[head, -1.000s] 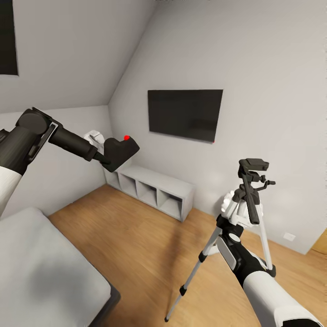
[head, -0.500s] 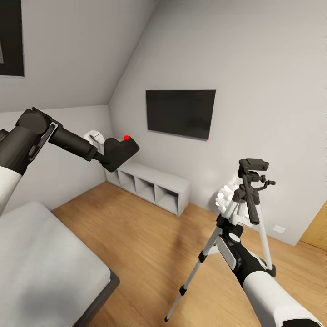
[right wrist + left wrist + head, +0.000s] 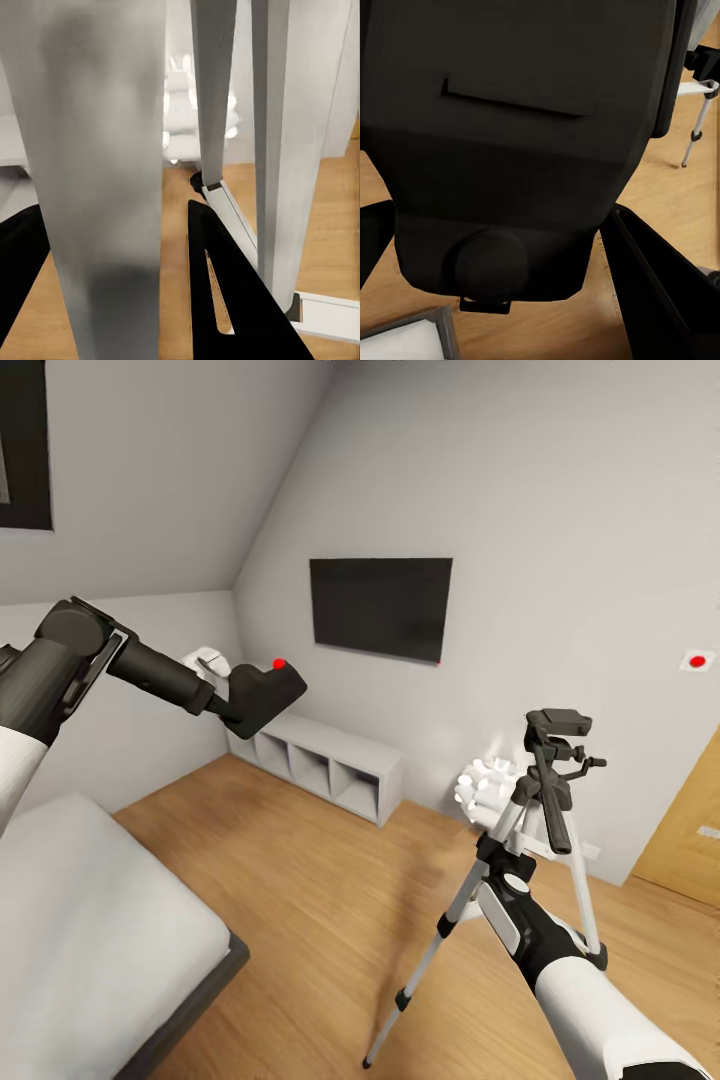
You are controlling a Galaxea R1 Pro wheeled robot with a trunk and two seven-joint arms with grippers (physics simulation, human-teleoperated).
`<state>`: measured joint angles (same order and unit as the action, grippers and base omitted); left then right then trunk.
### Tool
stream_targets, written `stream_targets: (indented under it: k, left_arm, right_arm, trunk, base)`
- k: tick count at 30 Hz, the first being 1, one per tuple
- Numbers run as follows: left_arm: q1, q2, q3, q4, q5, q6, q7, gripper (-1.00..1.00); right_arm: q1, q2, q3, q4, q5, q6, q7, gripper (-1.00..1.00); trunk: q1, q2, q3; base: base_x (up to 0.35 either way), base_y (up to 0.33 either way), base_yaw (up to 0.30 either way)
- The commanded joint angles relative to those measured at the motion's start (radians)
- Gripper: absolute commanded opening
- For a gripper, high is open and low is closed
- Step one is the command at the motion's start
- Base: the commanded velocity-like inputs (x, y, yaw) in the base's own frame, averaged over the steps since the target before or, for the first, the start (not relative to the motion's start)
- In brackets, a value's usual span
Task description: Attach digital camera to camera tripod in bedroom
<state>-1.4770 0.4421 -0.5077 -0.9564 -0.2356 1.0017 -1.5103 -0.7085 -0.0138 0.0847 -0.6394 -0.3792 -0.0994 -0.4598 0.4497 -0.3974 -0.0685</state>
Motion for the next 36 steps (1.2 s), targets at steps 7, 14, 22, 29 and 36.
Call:
stream_targets:
  k: [7, 14, 22, 29, 36]
  left_arm:
    - [-0.002, 0.001, -0.002, -0.001, -0.01, 0.011, -0.01, -1.0]
    - [-0.002, 0.003, -0.002, 0.001, -0.01, 0.011, -0.01, -1.0]
    - [-0.002, 0.001, -0.002, 0.001, -0.01, 0.011, -0.01, -1.0]
    - [-0.002, 0.002, -0.002, 0.002, -0.01, 0.011, -0.01, -1.0]
    - [-0.001, 0.002, -0.002, 0.002, -0.01, 0.011, -0.01, -1.0]
  right_arm:
    - [-0.002, -0.001, 0.009, 0.0, -0.006, -0.006, -0.007, -1.0]
    - [-0.002, -0.001, 0.009, 0.0, -0.006, -0.006, -0.007, -1.0]
    - [-0.002, -0.001, 0.008, 0.0, -0.006, -0.004, -0.007, -1.0]
    - [-0.002, -0.003, 0.008, -0.002, -0.006, -0.003, 0.037, -1.0]
    - [-0.002, -0.033, 0.009, -0.005, -0.006, 0.0, 0.204, -1.0]
  trunk:
    - [0.0, -0.003, -0.002]
    - [0.0, -0.003, -0.002]
    - [0.0, -0.003, -0.002]
    - [0.0, -0.003, -0.002]
    - [0.0, -0.003, -0.002]
  base:
    - [-0.161, -0.26, 0.0]
    - [-0.048, -0.066, 0.0]
    - [-0.002, -0.003, 0.0]
    - [0.0, 0.0, 0.0]
    - [0.0, 0.0, 0.0]
